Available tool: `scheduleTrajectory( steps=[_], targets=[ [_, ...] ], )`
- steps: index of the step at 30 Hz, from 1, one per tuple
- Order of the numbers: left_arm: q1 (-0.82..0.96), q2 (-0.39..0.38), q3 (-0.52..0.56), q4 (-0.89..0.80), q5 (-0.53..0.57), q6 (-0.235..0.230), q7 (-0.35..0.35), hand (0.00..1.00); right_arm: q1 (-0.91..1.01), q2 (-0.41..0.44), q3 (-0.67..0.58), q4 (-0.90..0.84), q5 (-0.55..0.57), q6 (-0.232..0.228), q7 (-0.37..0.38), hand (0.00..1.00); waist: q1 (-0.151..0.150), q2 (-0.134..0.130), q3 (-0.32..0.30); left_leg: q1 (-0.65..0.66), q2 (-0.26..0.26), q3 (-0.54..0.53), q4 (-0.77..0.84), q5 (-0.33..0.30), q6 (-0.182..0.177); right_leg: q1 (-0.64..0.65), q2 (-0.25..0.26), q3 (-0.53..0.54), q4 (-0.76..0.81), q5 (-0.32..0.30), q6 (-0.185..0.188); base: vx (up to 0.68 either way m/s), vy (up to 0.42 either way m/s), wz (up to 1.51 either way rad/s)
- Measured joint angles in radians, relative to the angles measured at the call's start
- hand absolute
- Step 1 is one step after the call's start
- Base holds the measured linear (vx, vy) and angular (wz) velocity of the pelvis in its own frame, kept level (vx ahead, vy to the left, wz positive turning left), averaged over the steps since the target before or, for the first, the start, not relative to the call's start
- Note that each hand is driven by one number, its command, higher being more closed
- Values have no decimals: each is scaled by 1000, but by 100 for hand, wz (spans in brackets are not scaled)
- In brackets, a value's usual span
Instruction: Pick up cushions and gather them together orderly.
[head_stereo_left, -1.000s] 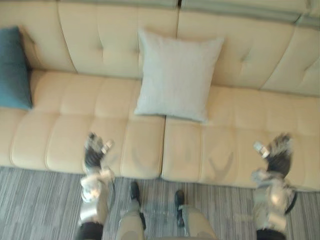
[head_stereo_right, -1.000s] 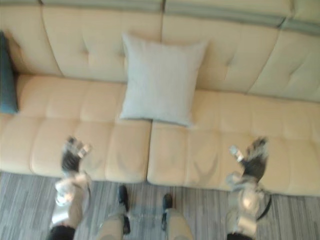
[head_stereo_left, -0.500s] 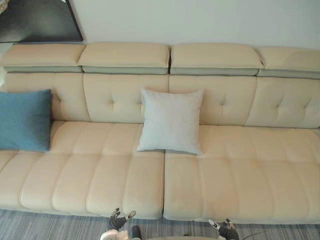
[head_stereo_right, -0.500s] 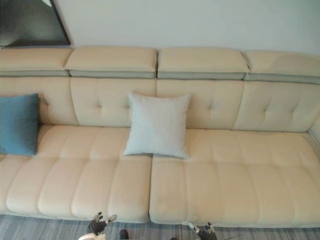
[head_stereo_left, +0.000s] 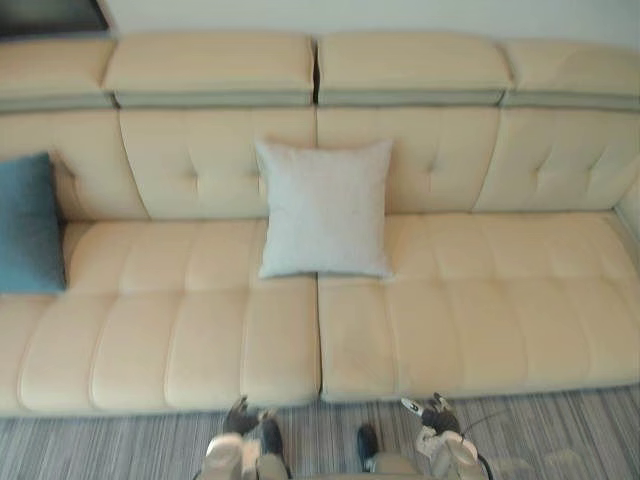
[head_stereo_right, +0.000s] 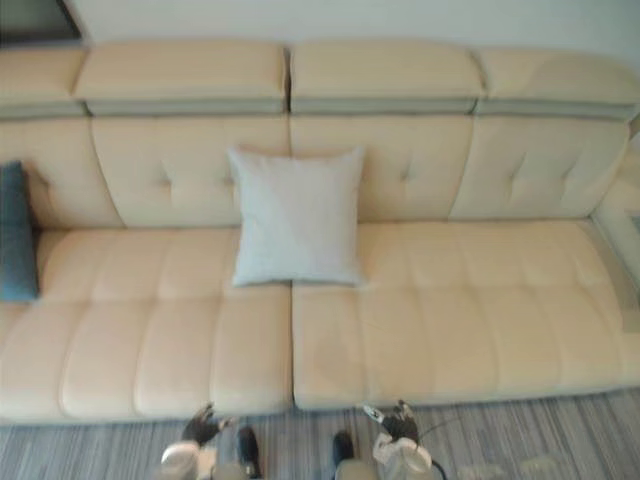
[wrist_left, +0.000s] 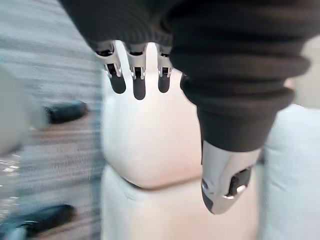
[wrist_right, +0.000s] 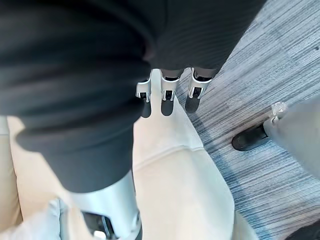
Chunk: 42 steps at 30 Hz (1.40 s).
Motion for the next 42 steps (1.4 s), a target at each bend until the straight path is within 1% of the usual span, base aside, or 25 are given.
scheduleTrajectory(
  steps=[1, 2, 3, 4, 5, 6, 7, 8, 10, 11, 12, 13, 14, 15, 16, 19, 20, 21, 23, 24, 26, 30, 37, 40, 42],
  targets=[
    [3, -8, 1, -20, -10, -5, 6, 0, 20, 0, 1, 0, -12, 3, -2, 0, 2, -12, -6, -6, -11, -26, 28, 2, 5, 36, -26, -17, 123, -51, 27, -34, -70, 67],
    [7, -4, 3, -28, -19, -6, 8, 0, 23, 1, 4, 0, -18, 5, -1, 0, 4, -23, -11, -13, -18, -36, 43, 2, 5, 56, -40, -18, 159, -67, 37, -86, -167, 64],
    [10, 9, 14, -30, -28, -5, 13, 0, 17, 1, 7, 0, -18, 5, -2, 0, 21, -47, -25, -57, -20, -48, 92, 4, 1, 80, -64, -9, 176, -120, 74, -118, -176, 34],
    [10, 8, 28, -29, -30, -4, 14, 0, 5, -2, 6, -2, -18, 4, -2, 0, 27, -56, -28, -74, -15, -52, 106, 8, -4, 80, -56, -12, 153, -128, 77, -146, -194, 19],
    [9, 9, 37, -24, -36, -2, 16, 0, -6, -8, 5, -5, -19, 4, -4, 0, 31, -49, -25, -82, -12, -50, 113, 12, -14, 79, -41, -15, 115, -130, 75, -130, -96, -28],
    [23, -6, 37, -15, -38, 3, 17, 0, -18, -14, 4, -16, -19, 3, -11, 0, 65, -26, -31, -96, 8, -51, 108, 13, -17, 105, -13, -6, 0, -129, 72, -146, -76, -57],
    [39, -21, 34, -10, -38, 4, 18, 0, -34, -22, 5, -22, -19, -3, -19, 0, 85, -10, -40, -118, 16, -49, 107, 18, -13, 141, 3, -5, -104, -141, 38, -189, -87, -60],
    [40, -29, 30, 4, -39, 5, 22, 0, -49, -26, 7, -23, -19, -5, -24, 0, 86, -6, -36, -139, 18, -47, 111, 35, -29, 145, 7, -8, -147, -157, -17, -185, -102, -21],
    [40, -41, -4, 17, -45, 9, 23, 0, -43, -34, 9, -25, -19, -5, -34, 0, 76, 27, -13, -142, 38, -65, 109, 74, -36, 160, 30, -35, -150, -148, -36, -223, -85, 24],
    [46, -39, -10, 19, -50, 10, 25, 0, -35, -28, 18, -23, -19, -3, -40, 0, 76, 32, -4, -128, 51, -79, 110, 95, -42, 169, 45, -43, -128, -147, -40, -217, -76, 28],
    [48, -37, -11, 18, -58, 10, 25, 0, -28, -21, 25, -23, -19, -3, -41, 0, 74, 32, -3, -125, 58, -86, 111, 110, -46, 172, 52, -52, -113, -146, -43, -243, -74, 38],
    [51, -22, -18, 19, -61, 10, 26, 0, -18, -8, 26, -18, -20, -3, -41, 0, 66, 14, -1, -121, 37, -128, 87, 155, -72, 165, 27, -81, -108, -153, -78, -257, -48, 45],
    [40, -17, -19, 13, -64, 9, 24, 0, -18, -7, 15, -11, -20, -3, -40, 0, 49, -9, 8, -133, 17, -163, 149, 116, -55, 156, 3, -102, -99, -157, -88, -316, -17, 43],
    [41, -17, -17, 11, -66, 8, 23, 0, -17, -8, 6, -9, -20, -3, -41, 0, 49, -11, 9, -139, 8, -164, 227, 61, -42, 152, -9, -106, -96, -154, -84, -302, 38, 28],
    [48, -17, -17, 13, -67, 9, 23, 0, -12, -20, -8, -9, -19, -2, -44, 0, 38, -7, 6, -140, -6, -164, 347, -43, -18, 138, -26, -107, -95, -144, -78, -242, 75, 14],
    [64, -16, -15, 18, -77, 12, 23, 0, 4, -41, -8, -4, -19, -2, -40, 0, 22, 7, 1, -91, -2, -191, 482, -229, -46, 89, -39, -86, -94, -117, -60, -162, 171, -6],
    [67, -17, -10, 33, -77, 16, 23, 0, 13, -42, -17, 5, -18, 1, -38, 0, 19, 24, -4, -60, -6, -217, 476, -284, -55, 79, -39, -80, -90, -107, -41, -89, 226, -13],
    [66, -18, -7, 43, -77, 19, 23, 0, 16, -43, -36, 24, -17, 3, -37, 0, 14, 23, -3, -37, -20, -222, 415, -307, -47, 75, -37, -69, -93, -100, -25, -83, 206, -4],
    [72, 12, -8, 54, -76, 22, 24, 0, 40, -13, -45, 76, -17, 17, -25, 0, -1, -17, -20, 19, -77, -197, 281, -266, -28, 101, -78, -52, -175, -47, -1, -70, 157, 1],
    [85, 21, -8, 54, -76, 22, 24, 0, 53, -7, -44, 80, -17, 21, -21, 0, -5, -25, -30, 40, -93, -189, 238, -246, -21, 118, -89, -48, -215, -21, 0, -45, 169, -5],
    [98, 33, -11, 68, -75, 23, 24, 0, 61, -9, -45, 84, -16, 21, -17, 0, -23, -21, -44, 42, -117, -188, 210, -234, -14, 128, -104, -38, -273, 17, 8, -44, 143, -6],
    [102, 45, -27, 104, -71, 26, 23, 0, 55, -15, -79, 106, -16, 22, -16, 0, -31, -12, -60, 48, -135, -183, 173, -220, -13, 132, -109, -28, -328, 46, 13, -8, 39, -7],
    [100, 53, -37, 114, -29, 26, 13, 0, 36, -17, -88, 110, -16, 23, -15, 0, -35, -8, -52, 100, -108, -145, 167, -243, -18, 157, -74, 37, -371, 68, 7, 84, -16, -33],
    [85, 53, -45, 113, -18, 26, 13, 0, 6, -19, -86, 107, -16, 23, -15, 0, -34, 1, -20, 97, -63, -74, 234, -312, -30, 106, -34, 99, -310, 62, -4, 75, 8, -80],
    [70, 53, -51, 113, -18, 26, 13, 0, -20, -22, -78, 104, -17, 22, -15, 0, -35, 8, 0, 95, -36, -8, 258, -340, -29, 42, -11, 78, -244, 63, -7, 42, 13, -124]
  ],
)
